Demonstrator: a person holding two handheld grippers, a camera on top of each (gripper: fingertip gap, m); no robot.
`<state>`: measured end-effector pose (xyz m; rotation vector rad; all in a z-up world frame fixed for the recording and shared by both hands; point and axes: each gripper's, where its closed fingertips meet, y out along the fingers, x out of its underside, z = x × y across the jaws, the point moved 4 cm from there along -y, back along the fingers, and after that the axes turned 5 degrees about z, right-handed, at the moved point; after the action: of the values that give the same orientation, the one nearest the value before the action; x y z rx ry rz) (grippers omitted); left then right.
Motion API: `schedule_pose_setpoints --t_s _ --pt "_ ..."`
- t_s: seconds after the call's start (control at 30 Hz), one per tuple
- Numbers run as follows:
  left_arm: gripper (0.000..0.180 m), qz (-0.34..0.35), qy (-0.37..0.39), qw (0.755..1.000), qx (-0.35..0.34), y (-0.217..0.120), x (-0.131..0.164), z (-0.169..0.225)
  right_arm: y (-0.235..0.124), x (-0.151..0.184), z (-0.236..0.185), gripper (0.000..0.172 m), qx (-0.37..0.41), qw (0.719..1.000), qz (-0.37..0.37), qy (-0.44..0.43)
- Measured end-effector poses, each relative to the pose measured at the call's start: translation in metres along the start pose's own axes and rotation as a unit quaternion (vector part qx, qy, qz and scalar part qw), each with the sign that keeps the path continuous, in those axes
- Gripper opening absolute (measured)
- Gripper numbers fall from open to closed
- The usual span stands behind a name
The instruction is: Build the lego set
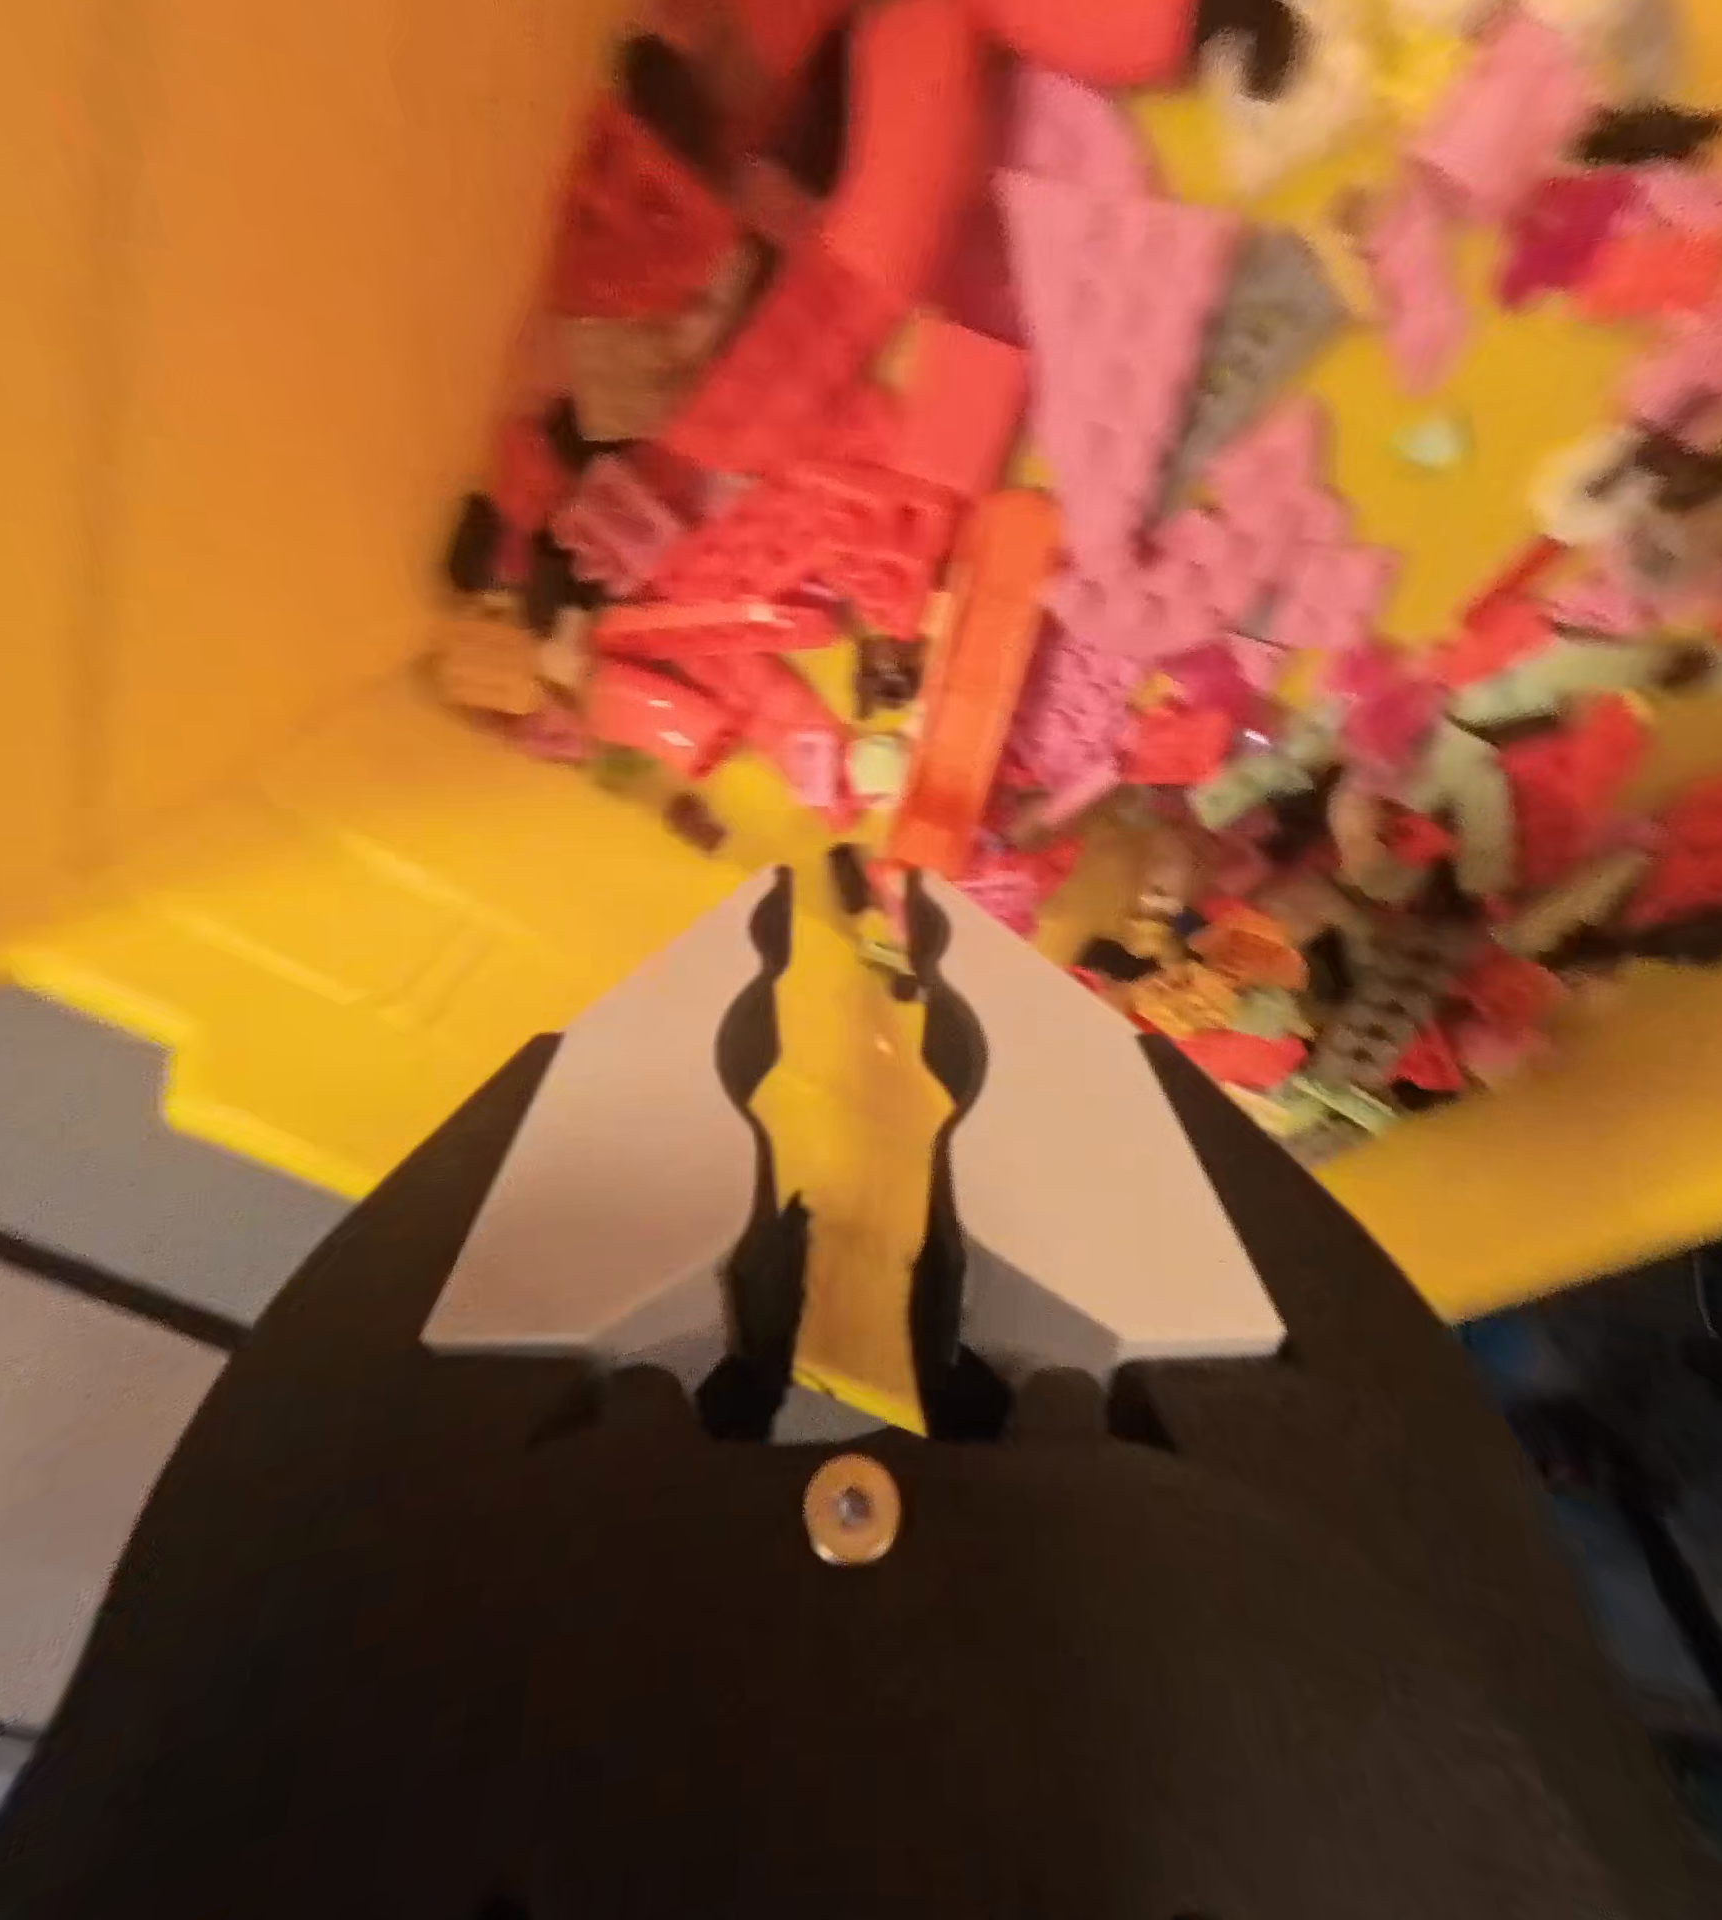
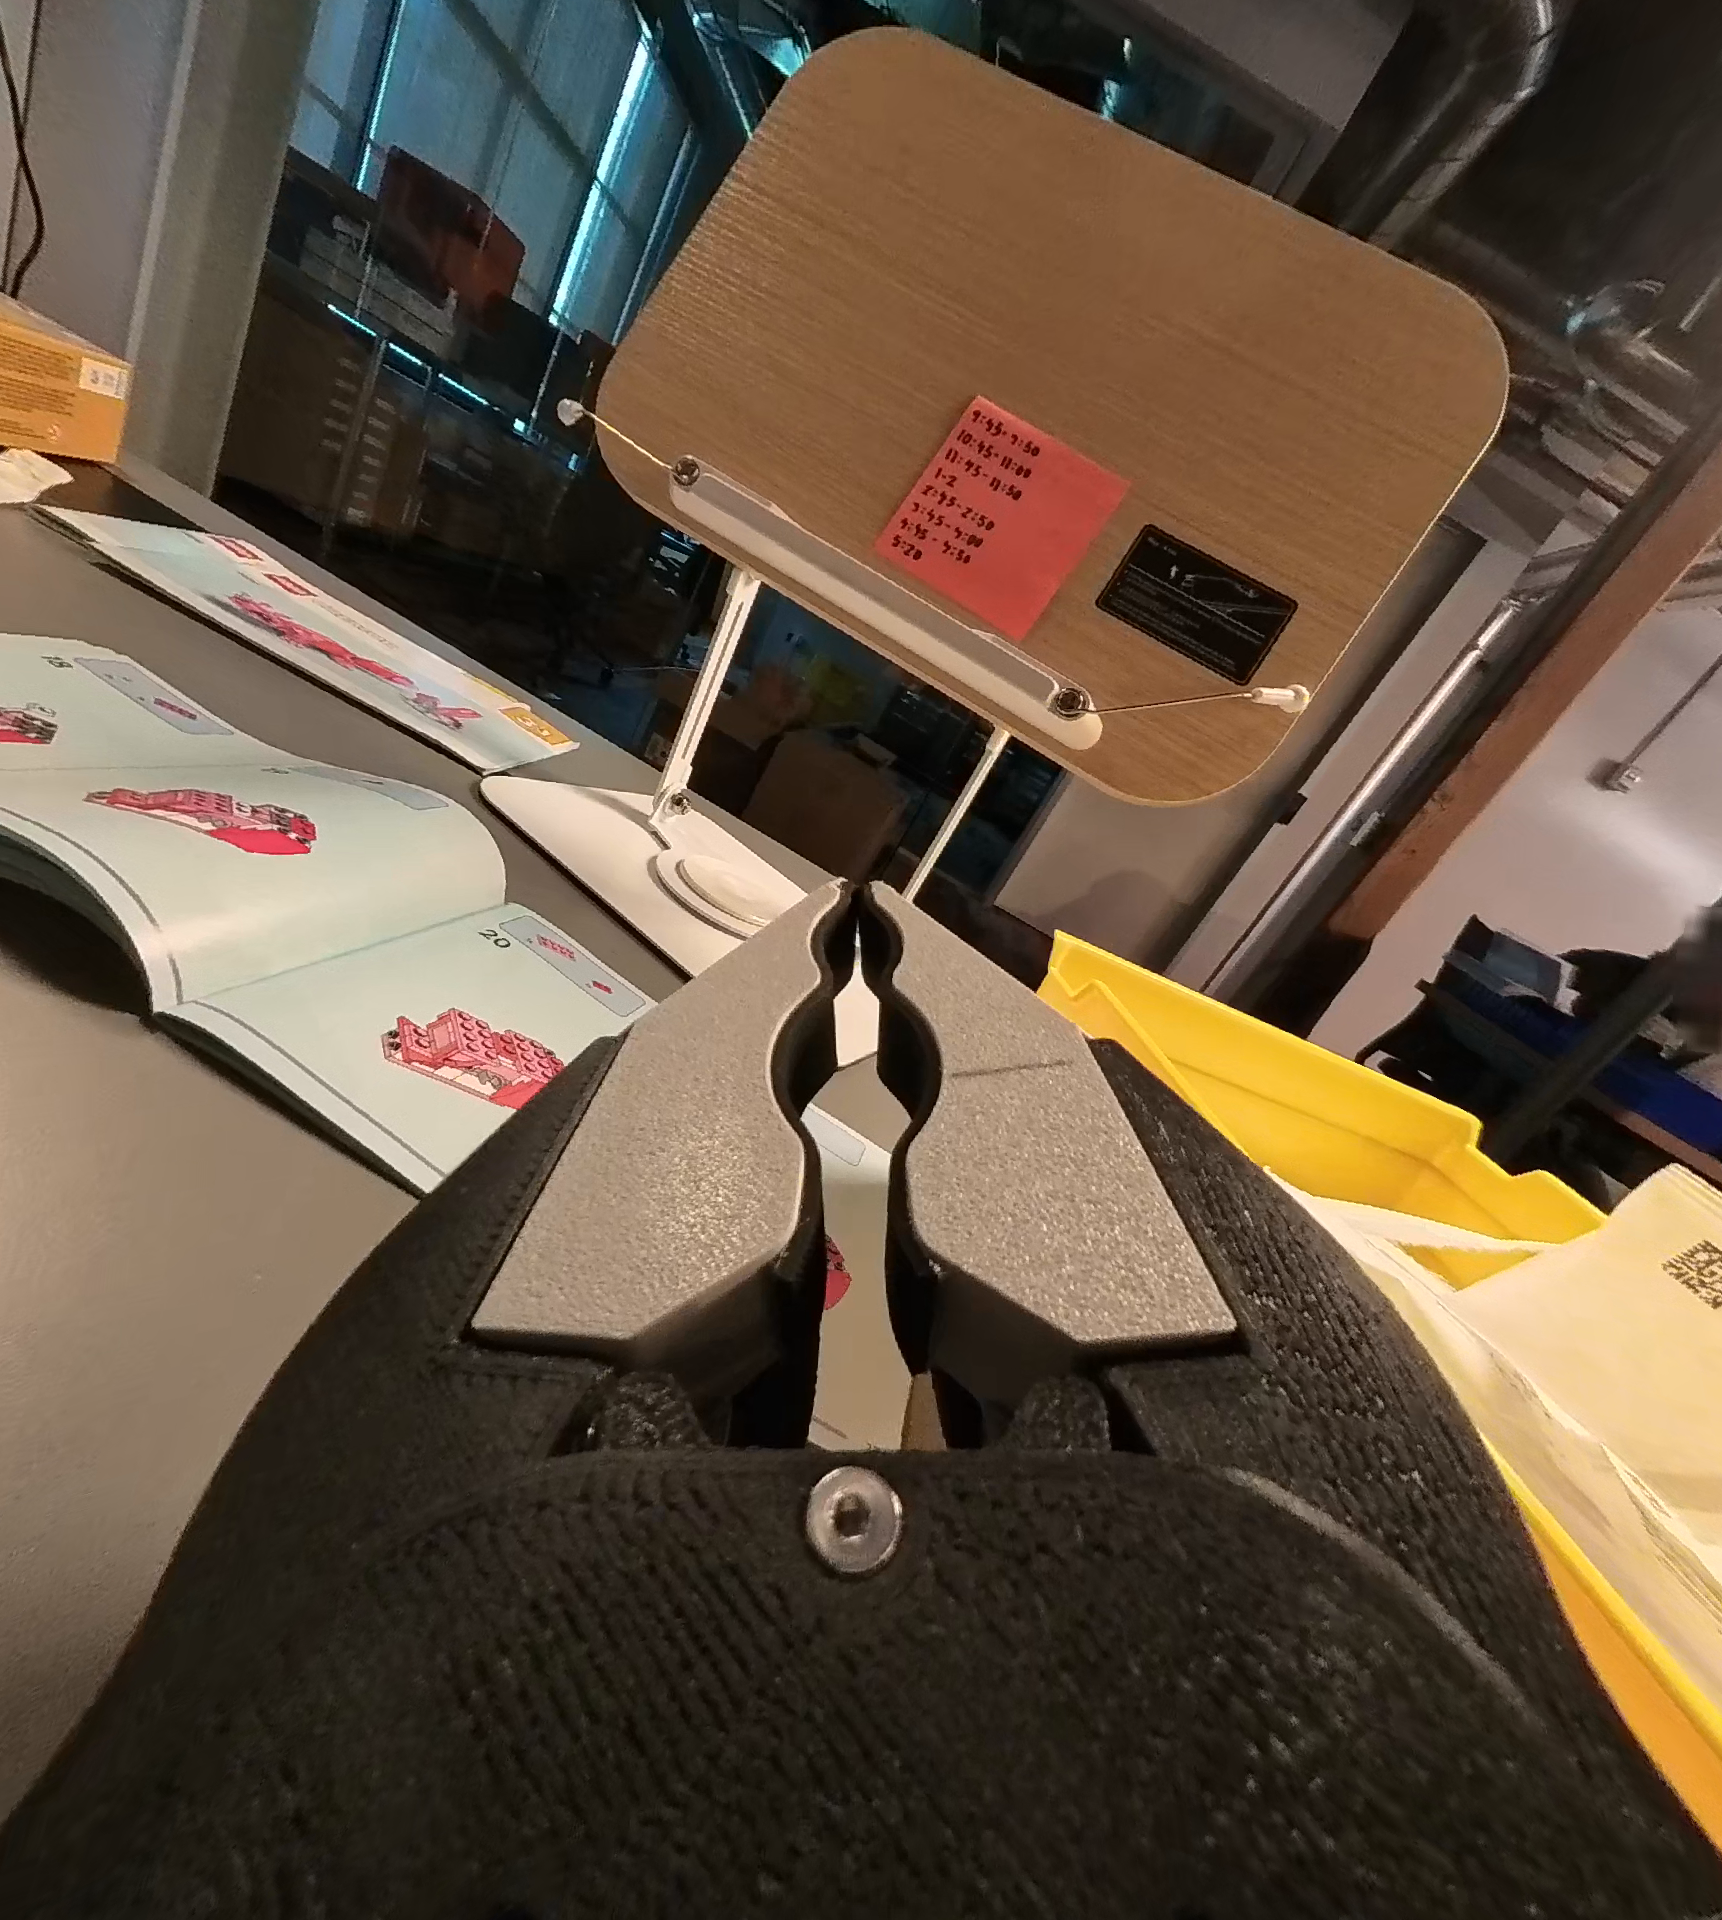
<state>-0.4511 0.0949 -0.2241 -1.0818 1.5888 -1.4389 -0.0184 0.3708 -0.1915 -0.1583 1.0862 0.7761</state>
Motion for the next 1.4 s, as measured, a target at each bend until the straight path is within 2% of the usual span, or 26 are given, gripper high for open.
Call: schedule_pose_setpoints --t_s 0.03,0.13,0.23,0.4,0.53,0.63,0.73,0.8,1.03,1.13,1.17,1.27,1.4 --pt "0.030 -0.006 -0.012 1.000 -0.017 0.001 -0.001 -0.007 0.000 0.000 0.000 0.000 0.002 1.000 -0.001 -0.002" --pt "0.034 -0.008 -0.011 1.000 -0.007 0.007 -0.010 -0.010 0.000 0.000 0.003 0.000 0.011 1.000 -0.002 -0.003" --pt "0.034 0.017 -0.030 0.999 -0.008 0.011 -0.024 -0.016 0.000 0.001 0.005 0.000 0.018 1.000 -0.005 0.003" --pt "0.032 0.055 -0.084 0.994 -0.048 0.008 -0.042 -0.037 -0.001 0.001 0.006 0.000 0.018 1.000 -0.004 0.009" --pt "0.025 0.092 -0.115 0.987 -0.068 -0.006 -0.052 -0.056 -0.001 0.000 0.005 0.000 0.015 1.000 0.000 0.009" --pt "0.019 0.063 -0.132 0.988 -0.048 -0.003 -0.049 -0.059 -0.001 0.000 0.005 0.000 0.014 1.000 0.002 0.011" --pt "0.003 0.025 -0.094 0.994 -0.054 0.010 -0.043 -0.059 -0.002 -0.002 0.006 0.000 0.015 1.000 0.007 0.013" --pt "0.000 0.016 -0.074 0.995 -0.064 0.017 -0.040 -0.058 -0.002 -0.002 0.006 0.000 0.015 1.000 0.008 0.015" --pt "0.000 0.010 -0.069 0.998 -0.001 0.031 -0.035 -0.038 -0.002 -0.002 0.006 0.000 0.013 1.000 0.010 0.017" --pt "0.000 -0.019 -0.060 0.992 0.109 0.028 -0.027 -0.011 -0.001 -0.002 0.006 0.000 0.012 1.000 0.009 0.018" --pt "0.000 -0.019 -0.063 0.991 0.114 0.027 -0.026 -0.010 -0.001 -0.002 0.006 0.000 0.012 1.000 0.010 0.018" --pt "0.000 0.042 -0.093 0.994 0.031 0.019 -0.038 -0.035 -0.001 -0.002 0.006 0.000 0.011 1.000 0.011 0.020" --pt "0.000 0.122 -0.102 0.987 0.002 0.013 -0.057 -0.049 -0.001 -0.002 0.006 0.000 0.011 1.000 0.011 0.022"
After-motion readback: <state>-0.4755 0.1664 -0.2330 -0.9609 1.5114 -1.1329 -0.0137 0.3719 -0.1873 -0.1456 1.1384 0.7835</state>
